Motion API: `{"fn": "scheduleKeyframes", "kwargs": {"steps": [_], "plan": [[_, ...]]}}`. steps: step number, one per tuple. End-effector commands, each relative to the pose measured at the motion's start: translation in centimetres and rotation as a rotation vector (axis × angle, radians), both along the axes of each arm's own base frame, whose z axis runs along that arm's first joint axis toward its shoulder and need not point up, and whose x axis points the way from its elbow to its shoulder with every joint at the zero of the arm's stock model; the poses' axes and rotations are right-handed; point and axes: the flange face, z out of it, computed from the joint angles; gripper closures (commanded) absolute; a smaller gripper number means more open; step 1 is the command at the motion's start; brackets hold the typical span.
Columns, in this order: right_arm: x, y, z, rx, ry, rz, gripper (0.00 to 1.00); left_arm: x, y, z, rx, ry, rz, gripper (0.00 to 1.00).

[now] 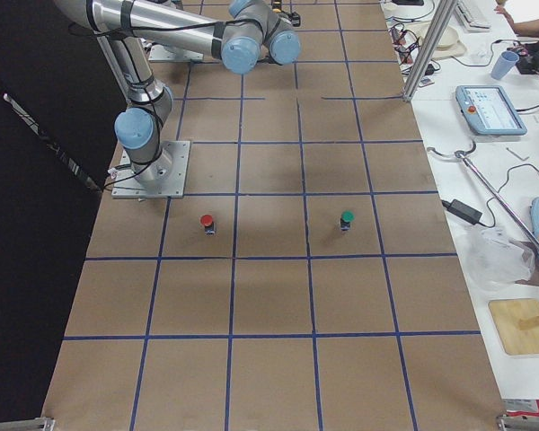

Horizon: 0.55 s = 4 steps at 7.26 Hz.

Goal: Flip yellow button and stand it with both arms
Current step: 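Close the right gripper on the yellow cap while the left gripper holds the base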

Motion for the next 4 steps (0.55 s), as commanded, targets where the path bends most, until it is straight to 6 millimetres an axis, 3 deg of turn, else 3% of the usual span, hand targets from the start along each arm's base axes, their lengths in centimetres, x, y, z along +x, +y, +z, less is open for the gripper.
{"fn": "scheduleKeyframes", "kwargs": {"steps": [1,2,3,4], "plan": [[-0.09,-0.06,0.24,-0.006,0.001,-0.002,0.86,0.0,-0.04,-0.05,-0.017,-0.016,-0.002,0.63],[-0.09,-0.06,0.24,-0.006,0.001,-0.002,0.87,0.0,-0.35,-0.22,-0.013,-0.018,-0.003,0.09],[-0.09,-0.08,0.3,-0.007,0.001,-0.002,0.88,-0.07,-0.29,-0.08,0.036,-0.017,-0.006,0.0],[-0.1,-0.11,0.37,-0.009,0.002,-0.002,0.88,-0.07,-0.31,0.04,0.05,-0.017,-0.006,0.0]]}}
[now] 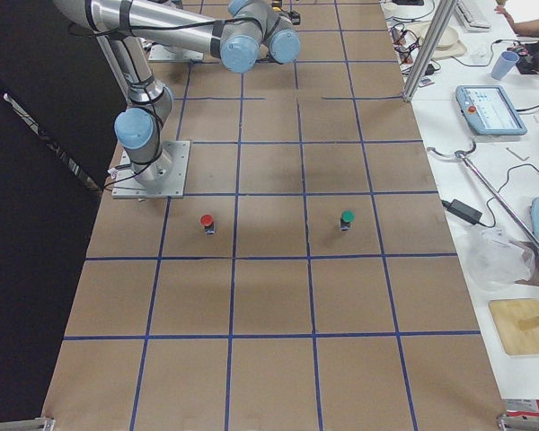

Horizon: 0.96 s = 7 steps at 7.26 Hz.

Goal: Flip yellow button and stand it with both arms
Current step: 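Open the left gripper and pull it back while the right gripper carries the button away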

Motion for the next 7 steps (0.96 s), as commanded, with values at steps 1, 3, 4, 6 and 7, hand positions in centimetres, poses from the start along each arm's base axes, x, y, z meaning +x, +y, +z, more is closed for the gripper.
{"fn": "scheduleKeyframes", "kwargs": {"steps": [1,3,4,6,7], "plan": [[0.0,-0.1,0.1,-0.001,0.0,0.0,0.9,0.0,-0.1,0.4,0.032,0.0,0.0,0.0],[-2.3,-0.7,-0.4,-0.021,0.072,0.013,0.9,2.7,-1.9,2.3,0.071,-0.095,0.063,0.0],[-5.0,-1.3,0.5,-0.056,0.134,0.006,0.9,6.8,-3.5,1.5,0.067,-0.219,0.159,0.0],[-7.9,-2.1,3.4,-0.137,0.273,0.055,0.9,11.8,-4.7,0.1,0.092,-0.421,0.27,0.01],[-10.1,-1.8,3.6,-0.26,0.373,0.171,0.9,13.2,-4.7,-0.7,0.097,-0.566,0.302,0.01]]}}
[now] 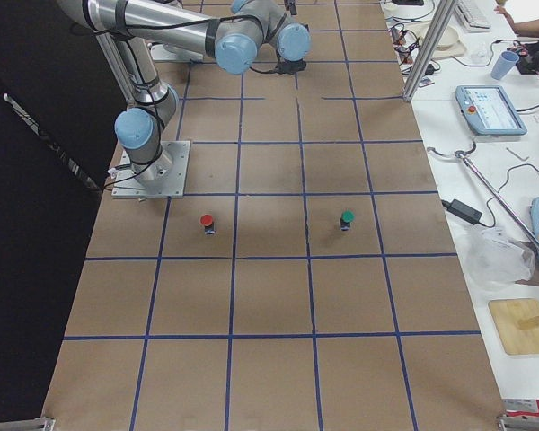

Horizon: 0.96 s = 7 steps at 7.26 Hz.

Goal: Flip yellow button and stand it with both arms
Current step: 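Open the left gripper and pull it back while the right gripper carries the button away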

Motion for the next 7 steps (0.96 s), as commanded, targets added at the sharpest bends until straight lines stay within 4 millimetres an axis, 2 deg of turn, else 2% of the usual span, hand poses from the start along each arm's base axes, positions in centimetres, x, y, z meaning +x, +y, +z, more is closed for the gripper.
{"fn": "scheduleKeyframes", "kwargs": {"steps": [1,2,3,4,5,6,7], "plan": [[-5.4,0.0,0.0,-0.169,0.201,0.206,0.9,3.8,-0.4,-1.5,0.054,-0.356,0.073,0.01],[-8.5,-0.2,-1.1,-0.249,0.295,0.371,0.9,5.0,-1.2,-2.0,0.072,-0.624,0.06,0.01],[-10.6,-0.2,-2.2,-0.332,0.399,0.604,0.93,4.8,-1.0,-0.2,0.082,-0.725,0.04,0.01],[-11.9,-0.3,-2.9,-0.439,0.446,0.813,0.93,6.4,-1.2,1.0,0.12,-0.913,-0.024,0.01],[-13.3,-1.1,-3.4,-0.554,0.459,0.953,0.93,6.6,-1.9,3.2,0.161,-1.009,-0.085,0.02],[-15.6,-1.6,-3.6,-0.629,0.538,1.155,0.94,4.1,-2.4,6.8,0.152,-1.099,-0.15,0.02],[-16.6,-1.9,-4.0,-0.701,0.545,1.313,0.95,-1.3,-1.7,9.7,0.096,-1.134,-0.263,0.02]]}}
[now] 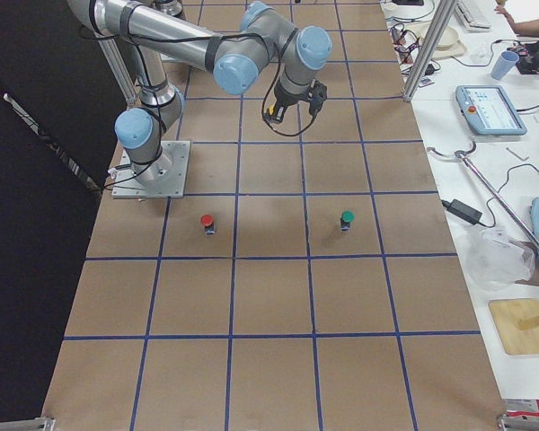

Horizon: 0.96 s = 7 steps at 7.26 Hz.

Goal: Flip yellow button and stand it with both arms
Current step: 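Lower the button upright onto the table with the right gripper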

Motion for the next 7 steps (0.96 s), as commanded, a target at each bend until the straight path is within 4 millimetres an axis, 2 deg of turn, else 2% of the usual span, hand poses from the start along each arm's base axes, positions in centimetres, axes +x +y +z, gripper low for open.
{"fn": "scheduleKeyframes", "kwargs": {"steps": [1,2,3,4,5,7], "plan": [[-3.6,-0.6,-1.4,-0.09,0.109,0.346,0.95,-7.6,1.0,5.9,0.014,-0.078,-0.178,0.01],[-4.6,-1.0,-3.1,-0.142,0.127,0.464,0.95,-7.7,2.0,8.0,-0.001,-0.076,-0.231,0.01],[-6.1,-0.8,-5.0,-0.198,0.145,0.581,0.95,-6.7,2.8,7.7,0.02,-0.078,-0.323,0.01],[-8.3,0.2,-7.2,-0.244,0.15,0.718,0.95,-3.9,2.1,7.6,0.028,-0.063,-0.278,0.01],[-9.7,0.9,-8.7,-0.289,0.166,0.86,0.95,-2.4,2.6,8.4,0.016,-0.071,-0.252,0.01],[-11.0,1.4,-9.9,-0.358,0.136,1.0,0.95,-2.8,4.0,8.4,0.021,-0.071,-0.219,0.01]]}}
